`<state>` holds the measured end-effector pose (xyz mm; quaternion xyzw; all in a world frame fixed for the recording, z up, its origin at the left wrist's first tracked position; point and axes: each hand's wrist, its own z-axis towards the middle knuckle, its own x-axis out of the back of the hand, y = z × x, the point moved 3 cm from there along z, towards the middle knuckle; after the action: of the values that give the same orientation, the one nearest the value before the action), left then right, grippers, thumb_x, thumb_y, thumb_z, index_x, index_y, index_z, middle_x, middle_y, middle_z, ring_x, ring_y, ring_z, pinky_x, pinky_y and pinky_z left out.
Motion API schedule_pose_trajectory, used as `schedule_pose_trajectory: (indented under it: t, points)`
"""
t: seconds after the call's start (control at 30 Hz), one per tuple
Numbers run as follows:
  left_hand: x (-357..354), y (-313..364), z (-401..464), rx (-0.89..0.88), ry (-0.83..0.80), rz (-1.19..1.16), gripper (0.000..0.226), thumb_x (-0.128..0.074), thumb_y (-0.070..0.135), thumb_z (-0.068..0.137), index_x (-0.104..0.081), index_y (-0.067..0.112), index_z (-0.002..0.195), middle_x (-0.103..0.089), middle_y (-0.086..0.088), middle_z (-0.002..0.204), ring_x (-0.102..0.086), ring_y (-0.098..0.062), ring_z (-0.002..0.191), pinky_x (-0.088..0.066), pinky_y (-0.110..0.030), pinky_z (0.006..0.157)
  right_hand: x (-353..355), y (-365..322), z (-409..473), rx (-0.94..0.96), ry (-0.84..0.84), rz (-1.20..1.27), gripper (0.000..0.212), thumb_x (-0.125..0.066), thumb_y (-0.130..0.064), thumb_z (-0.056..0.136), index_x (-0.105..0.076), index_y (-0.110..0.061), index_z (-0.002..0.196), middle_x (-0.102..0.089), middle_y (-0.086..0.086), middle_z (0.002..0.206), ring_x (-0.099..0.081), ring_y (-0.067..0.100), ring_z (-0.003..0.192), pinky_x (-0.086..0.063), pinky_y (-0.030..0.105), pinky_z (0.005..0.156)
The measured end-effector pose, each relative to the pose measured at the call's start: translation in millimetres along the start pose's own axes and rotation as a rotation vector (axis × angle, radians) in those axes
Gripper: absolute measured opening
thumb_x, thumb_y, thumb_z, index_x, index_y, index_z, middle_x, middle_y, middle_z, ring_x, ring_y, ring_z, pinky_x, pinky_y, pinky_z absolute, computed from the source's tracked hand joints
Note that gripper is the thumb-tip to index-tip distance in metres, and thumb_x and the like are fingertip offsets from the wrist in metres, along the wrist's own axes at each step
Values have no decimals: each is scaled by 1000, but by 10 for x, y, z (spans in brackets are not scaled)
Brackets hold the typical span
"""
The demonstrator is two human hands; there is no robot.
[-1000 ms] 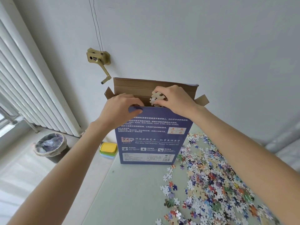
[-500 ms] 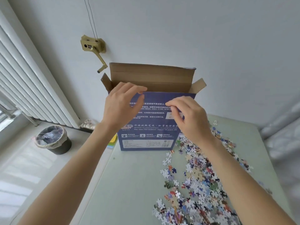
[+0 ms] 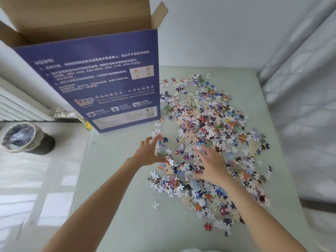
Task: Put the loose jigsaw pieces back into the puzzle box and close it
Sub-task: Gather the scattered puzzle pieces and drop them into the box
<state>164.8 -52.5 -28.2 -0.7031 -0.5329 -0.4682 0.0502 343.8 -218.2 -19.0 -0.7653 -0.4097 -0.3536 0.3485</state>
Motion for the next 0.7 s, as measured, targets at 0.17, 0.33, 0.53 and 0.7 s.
schedule_pose_trajectory:
  t: [0.17,0.33,0.53,0.7]
  points:
    - [-450,147,80,0,-103,247,105,-68,64,67,-3,40,147,17,-2,155,15,-39,140,-7,-65,110,-516,-5,-94,91,-203,-223,123,-66,-73,57,22,-46,139,35,6,147,26,46,134,8,72,100]
    - [-834,254,-205,-89,-85,322,111,-73,63,60,-8,40,146,9,4,155,8,-29,142,-18,-56,112,-622,-77,-39,119,-125,-190,112,-60,-76,58,0,-40,145,17,9,155,12,44,139,1,70,104]
    - [-963,303,-402,-12,64,253,94,-79,44,65,-24,40,141,-20,5,144,-24,-20,128,-47,-32,93,-394,-48,90,185,83,-37,78,-66,-52,73,-32,-31,141,-26,6,147,-23,28,134,-26,44,110]
    - [-1007,335,-408,85,86,148,86,-81,34,67,-33,28,139,-29,1,136,-35,-20,117,-48,-33,89,-454,-62,97,212,15,-125,109,-63,-69,66,-4,-31,148,7,11,156,7,39,141,-1,58,111]
